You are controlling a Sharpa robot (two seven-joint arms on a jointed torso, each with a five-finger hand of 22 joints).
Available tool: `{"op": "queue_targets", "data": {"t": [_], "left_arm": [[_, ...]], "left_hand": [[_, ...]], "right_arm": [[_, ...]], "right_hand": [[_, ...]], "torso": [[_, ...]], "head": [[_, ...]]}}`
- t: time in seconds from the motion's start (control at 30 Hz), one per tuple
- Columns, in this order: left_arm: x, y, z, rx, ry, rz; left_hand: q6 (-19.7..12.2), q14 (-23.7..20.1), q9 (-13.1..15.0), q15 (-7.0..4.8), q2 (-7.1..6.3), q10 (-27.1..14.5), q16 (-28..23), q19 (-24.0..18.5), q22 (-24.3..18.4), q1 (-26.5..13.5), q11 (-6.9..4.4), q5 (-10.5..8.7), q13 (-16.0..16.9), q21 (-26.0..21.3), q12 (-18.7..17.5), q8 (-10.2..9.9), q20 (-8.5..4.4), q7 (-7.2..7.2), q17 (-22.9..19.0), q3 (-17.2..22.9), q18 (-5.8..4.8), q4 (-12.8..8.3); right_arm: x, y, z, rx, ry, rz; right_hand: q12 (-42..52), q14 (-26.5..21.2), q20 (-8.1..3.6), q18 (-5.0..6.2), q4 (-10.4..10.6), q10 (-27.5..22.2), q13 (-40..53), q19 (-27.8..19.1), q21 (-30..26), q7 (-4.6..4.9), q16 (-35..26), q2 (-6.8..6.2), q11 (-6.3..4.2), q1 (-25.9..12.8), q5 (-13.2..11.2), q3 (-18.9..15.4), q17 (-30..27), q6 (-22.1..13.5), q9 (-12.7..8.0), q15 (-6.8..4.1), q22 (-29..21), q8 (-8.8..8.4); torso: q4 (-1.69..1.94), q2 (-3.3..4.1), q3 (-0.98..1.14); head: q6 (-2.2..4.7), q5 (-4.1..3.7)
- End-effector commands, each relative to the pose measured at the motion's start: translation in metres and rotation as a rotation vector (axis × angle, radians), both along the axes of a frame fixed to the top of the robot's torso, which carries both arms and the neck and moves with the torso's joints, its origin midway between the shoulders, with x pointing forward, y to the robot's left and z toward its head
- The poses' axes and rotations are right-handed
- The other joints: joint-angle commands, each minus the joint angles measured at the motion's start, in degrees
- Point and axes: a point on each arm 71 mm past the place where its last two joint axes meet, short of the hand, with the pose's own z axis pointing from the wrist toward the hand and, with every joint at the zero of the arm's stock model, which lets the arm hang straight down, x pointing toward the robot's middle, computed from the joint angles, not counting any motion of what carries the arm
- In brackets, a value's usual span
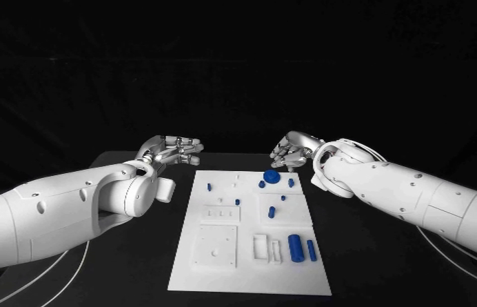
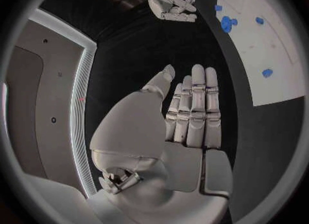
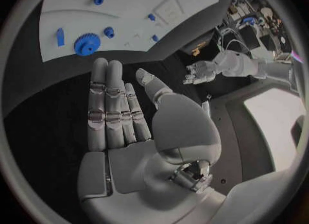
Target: Assemble the parts on the task board
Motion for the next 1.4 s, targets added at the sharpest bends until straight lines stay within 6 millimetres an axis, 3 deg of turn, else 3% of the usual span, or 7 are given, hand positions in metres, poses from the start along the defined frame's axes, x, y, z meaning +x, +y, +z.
{"op": "queue_targets", "data": {"t": [0.03, 0.17, 0.37, 0.5, 0.67, 0.9, 1.4], "left_arm": [[-0.007, -0.009, 0.007, 0.014, -0.019, -0.077], [-0.013, -0.014, 0.012, 0.008, -0.023, -0.105], [-0.018, -0.019, 0.022, 0.005, -0.038, -0.133], [-0.02, -0.02, 0.027, 0.003, -0.046, -0.139], [-0.02, -0.02, 0.031, 0.003, -0.052, -0.143], [-0.021, -0.02, 0.033, 0.005, -0.055, -0.147], [-0.019, -0.016, 0.033, 0.01, -0.053, -0.141]], "left_hand": [[0.2, -1.0, 0.1, -0.44, 0.63, 0.2, 5.4, -2.0, 4.2, -1.0, -0.23, 0.28, 0.2, 5.7, 0.1, 0.1, -0.42, -0.15, 2.4, -0.1, 0.08, -0.9], [-0.1, -1.9, 0.0, -0.8, 0.75, -0.6, 11.1, -3.7, 6.9, -1.6, -0.1, 0.3, 0.1, 9.1, -0.1, -0.1, -0.44, -0.03, 4.7, 0.3, 0.38, -1.5], [-0.3, -3.9, 0.0, -0.78, 0.66, -1.3, 15.8, -5.1, 8.7, -2.6, 0.1, 0.25, 0.1, 11.7, -0.1, -0.1, -0.26, 0.03, 5.6, 0.9, 0.77, -1.9], [-0.4, -4.2, 0.0, -0.73, 0.56, -1.6, 16.9, -5.3, 8.8, -2.9, 0.2, 0.31, 0.1, 12.2, -0.2, -0.1, -0.17, 0.06, 5.1, 1.1, 0.91, -2.1], [-0.4, -4.3, 0.0, -0.7, 0.53, -1.8, 17.1, -5.4, 8.8, -3.0, 0.24, 0.22, 0.1, 12.2, -0.2, -0.1, -0.13, 0.07, 4.9, 1.1, 0.93, -2.2], [-0.4, -4.5, 0.0, -0.66, 0.41, -2.0, 17.6, -5.4, 8.7, -3.3, 0.33, 0.23, 0.1, 12.3, -0.2, -0.1, -0.08, 0.09, 4.3, 1.1, 0.96, -2.1], [-0.6, -4.5, 0.0, -0.6, 0.29, -2.4, 17.9, -5.2, 8.3, -3.5, 0.45, 0.19, 0.1, 12.1, -0.2, 0.0, 0.0, 0.14, 3.8, 0.9, 1.0, -2.0]], "right_arm": [[0.001, 0.008, 0.0, -0.236, -0.091, 0.028], [0.002, 0.016, 0.001, -0.288, -0.127, 0.041], [0.003, 0.022, 0.001, -0.34, -0.16, 0.051], [0.003, 0.023, 0.0, -0.366, -0.165, 0.056], [0.002, 0.023, -0.001, -0.393, -0.161, 0.062], [0.0, 0.019, -0.003, -0.426, -0.137, 0.063], [-0.004, 0.011, -0.015, -0.462, -0.074, 0.07]], "right_hand": [[0.2, 1.6, -1.35, 1.36, -0.4, 0.3, 0.1, 2.7, 11.1, -0.15, 12.6, -2.64, -0.23, 0.1, -0.2, 4.6, 9.3, 1.6, 0.1, -0.75, 10.2, 0.22], [0.2, 1.7, -0.98, 1.86, -0.3, -1.1, 0.1, 2.3, 12.1, -0.09, 13.5, -3.35, 0.16, 0.5, -0.5, 5.3, 8.3, 1.4, 0.1, -0.32, 12.1, 0.21], [0.2, 1.4, -0.31, 3.01, 0.0, -3.0, 0.0, 3.6, 11.3, 0.09, 15.0, -3.91, 0.63, 1.6, -0.6, 4.4, 6.3, 0.7, 0.1, 0.18, 13.4, 0.2], [0.2, 1.2, -0.27, 3.16, 0.1, -3.1, 0.0, 4.5, 10.0, 0.11, 15.8, -4.02, 0.66, 1.7, -0.6, 4.1, 5.3, 0.6, 0.1, 0.21, 13.6, 0.19], [0.2, 1.1, -0.21, 3.17, 0.1, -3.2, 0.0, 4.9, 9.4, 0.13, 16.3, -4.06, 0.67, 1.8, -0.6, 3.8, 4.9, 0.6, 0.1, 0.26, 13.9, 0.18], [0.2, 0.8, -0.16, 3.15, 0.3, -3.1, 0.0, 5.6, 7.4, 0.11, 17.5, -4.2, 0.65, 1.7, -0.7, 3.4, 3.3, 0.6, 0.1, 0.29, 16.5, 0.19], [0.2, 0.7, -0.06, 3.14, 0.2, -3.1, 0.0, 6.1, 5.2, 0.08, 17.9, -4.4, 0.66, 2.0, -0.6, 3.4, 2.8, 0.3, 0.1, 0.4, 19.7, 0.18]], "torso": [[1.7, 1.3, 0.09], [2.69, 2.18, 0.23], [4.01, 3.1, 0.12], [4.48, 3.48, 0.16], [4.67, 3.82, 0.35], [4.56, 4.18, 0.66], [4.91, 4.79, 0.37]], "head": [[0.31, -0.78], [0.62, -1.5], [0.44, -2.53], [0.48, -2.95], [0.49, -3.16], [0.74, -3.32], [1.08, -3.59]]}}
